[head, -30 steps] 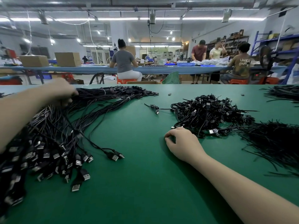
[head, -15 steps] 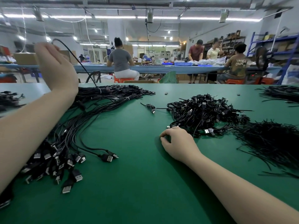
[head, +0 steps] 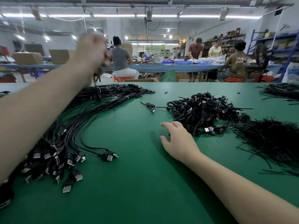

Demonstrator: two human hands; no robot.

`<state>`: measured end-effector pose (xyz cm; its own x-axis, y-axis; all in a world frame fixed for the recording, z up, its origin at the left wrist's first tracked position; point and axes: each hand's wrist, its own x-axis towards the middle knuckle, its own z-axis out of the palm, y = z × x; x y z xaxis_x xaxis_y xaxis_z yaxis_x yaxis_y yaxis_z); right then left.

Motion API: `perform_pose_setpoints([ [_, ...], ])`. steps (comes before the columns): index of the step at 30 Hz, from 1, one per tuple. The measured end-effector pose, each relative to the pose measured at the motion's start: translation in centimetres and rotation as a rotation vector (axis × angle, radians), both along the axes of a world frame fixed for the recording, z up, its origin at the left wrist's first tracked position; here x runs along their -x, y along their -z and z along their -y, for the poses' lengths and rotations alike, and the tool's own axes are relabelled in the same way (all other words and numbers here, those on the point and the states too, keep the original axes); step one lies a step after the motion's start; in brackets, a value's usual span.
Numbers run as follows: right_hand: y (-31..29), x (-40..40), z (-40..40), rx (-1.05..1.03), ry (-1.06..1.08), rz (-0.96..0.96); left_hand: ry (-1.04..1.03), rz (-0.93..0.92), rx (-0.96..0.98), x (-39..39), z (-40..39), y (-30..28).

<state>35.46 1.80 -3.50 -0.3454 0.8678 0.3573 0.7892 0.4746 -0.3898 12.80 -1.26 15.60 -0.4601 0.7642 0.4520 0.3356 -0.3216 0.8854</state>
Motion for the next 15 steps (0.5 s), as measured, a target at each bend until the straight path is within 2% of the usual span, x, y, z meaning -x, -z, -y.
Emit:
perform_pose_setpoints([
  [3,-0.7,0.1,0.5,-0.203,-0.026,-0.222,0.187,-0.107,0.295,-3.1,-0.4,3.1],
  [6,-3.4,-0.2,1.0,-0.33,-0.146,-0.392,0.334,-0.216,0.484,-6.8,-0.5,6.3],
  [8,-5.4,-0.9,0.8,-0.385,-0.245,-0.328,0.466,-0.294,0.569,-8.7,-0.6,7.3],
  [10,-6.9,-1.9,0.5,-0.386,-0.319,-0.234,0.534,-0.308,0.566,-9.7,-1.0,7.4],
  [13,-8.3,-3.5,-0.1,-0.207,-0.337,-0.225,0.598,-0.263,0.534,-9.4,-1.3,7.0],
  [15,-8.8,-4.5,-0.7,-0.165,-0.289,-0.264,0.668,-0.245,0.539,-8.3,-1.3,6.9],
])
